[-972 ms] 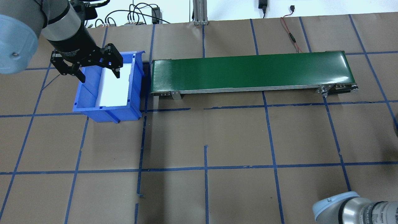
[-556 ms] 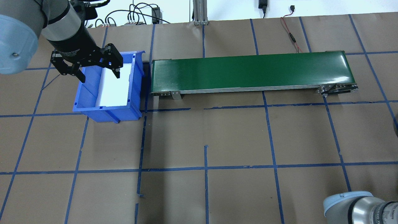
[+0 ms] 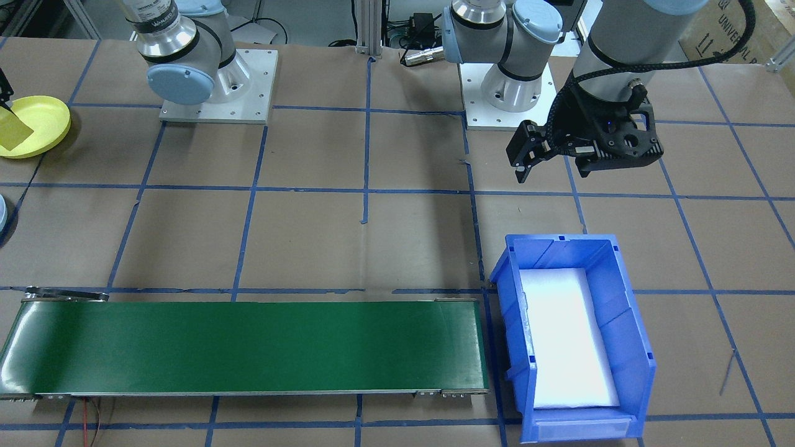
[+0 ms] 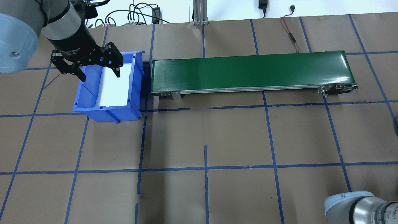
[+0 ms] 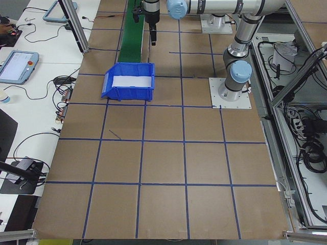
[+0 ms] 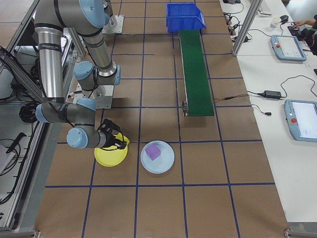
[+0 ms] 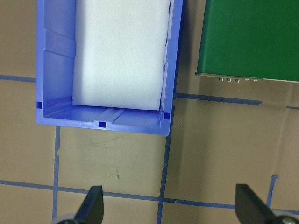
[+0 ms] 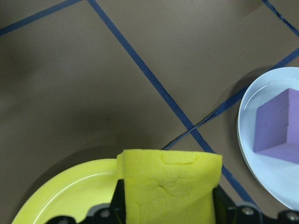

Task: Move block left to right into plate

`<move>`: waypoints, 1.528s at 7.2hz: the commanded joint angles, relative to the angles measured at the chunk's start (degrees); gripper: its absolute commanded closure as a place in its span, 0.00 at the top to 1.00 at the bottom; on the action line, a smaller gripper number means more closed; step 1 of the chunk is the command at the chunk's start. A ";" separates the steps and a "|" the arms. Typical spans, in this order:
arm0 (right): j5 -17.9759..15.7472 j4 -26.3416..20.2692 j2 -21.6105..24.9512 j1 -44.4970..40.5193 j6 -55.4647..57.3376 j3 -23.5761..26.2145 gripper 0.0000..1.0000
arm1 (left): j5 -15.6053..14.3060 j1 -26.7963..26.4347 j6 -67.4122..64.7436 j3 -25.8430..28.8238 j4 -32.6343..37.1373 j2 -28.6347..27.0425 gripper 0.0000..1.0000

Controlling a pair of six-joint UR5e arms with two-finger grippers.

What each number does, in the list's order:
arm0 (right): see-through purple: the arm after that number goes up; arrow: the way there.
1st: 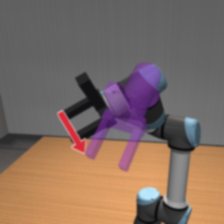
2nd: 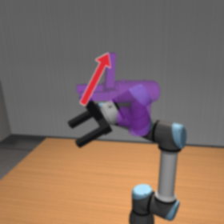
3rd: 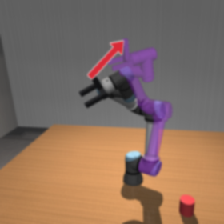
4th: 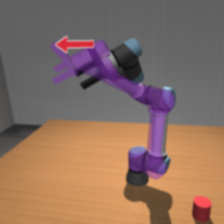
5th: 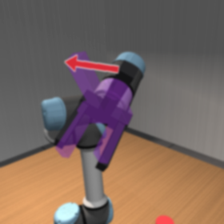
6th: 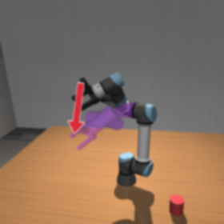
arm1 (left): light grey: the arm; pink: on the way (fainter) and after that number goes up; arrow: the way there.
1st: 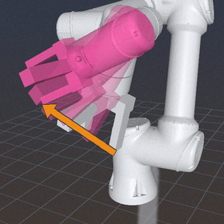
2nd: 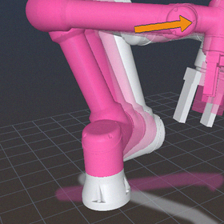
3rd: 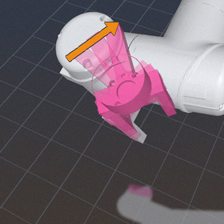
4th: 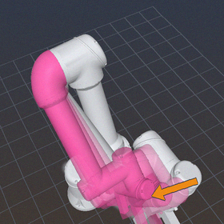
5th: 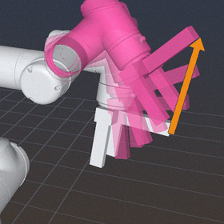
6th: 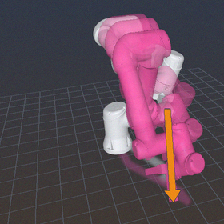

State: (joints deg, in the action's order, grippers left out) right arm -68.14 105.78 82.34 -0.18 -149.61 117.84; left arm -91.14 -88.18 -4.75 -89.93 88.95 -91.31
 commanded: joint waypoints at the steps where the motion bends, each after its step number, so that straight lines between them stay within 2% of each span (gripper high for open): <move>1: 0.03 0.13 -0.43 0.01 0.46 -0.06 1.00 | 0.00 -0.06 0.00 0.10 -0.01 0.00 1.00; 4: -0.06 0.31 -0.52 0.01 0.81 -0.15 1.00 | 0.09 -0.06 0.00 0.10 -0.01 0.00 1.00; 5: 0.37 0.39 0.27 0.01 5.95 -0.94 1.00 | 0.09 -0.06 0.00 0.10 -0.01 0.00 1.00; 6: 0.72 1.79 1.32 -2.34 16.18 -3.55 1.00 | 0.00 -0.06 -0.09 0.10 -0.01 0.00 1.00; 7: 0.21 1.54 1.59 -8.72 21.16 -5.23 1.00 | 0.00 -0.06 0.00 0.10 -0.01 0.00 1.00; 8: -0.84 1.97 3.25 -16.87 31.73 -6.21 1.00 | 0.09 -0.15 0.00 0.02 -0.01 0.00 1.00; 10: -2.08 1.89 7.46 -32.26 48.71 -8.84 1.00 | 0.00 -0.15 -0.09 -0.07 -0.01 0.08 1.00; 11: -3.82 0.67 10.61 -41.04 60.29 -10.85 1.00 | 0.00 -0.15 -0.09 -0.16 -0.01 0.08 1.00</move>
State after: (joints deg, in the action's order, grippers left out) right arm -70.44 107.41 89.65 -30.88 -102.32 109.15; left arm -91.14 -88.33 -4.82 -90.00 88.95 -91.27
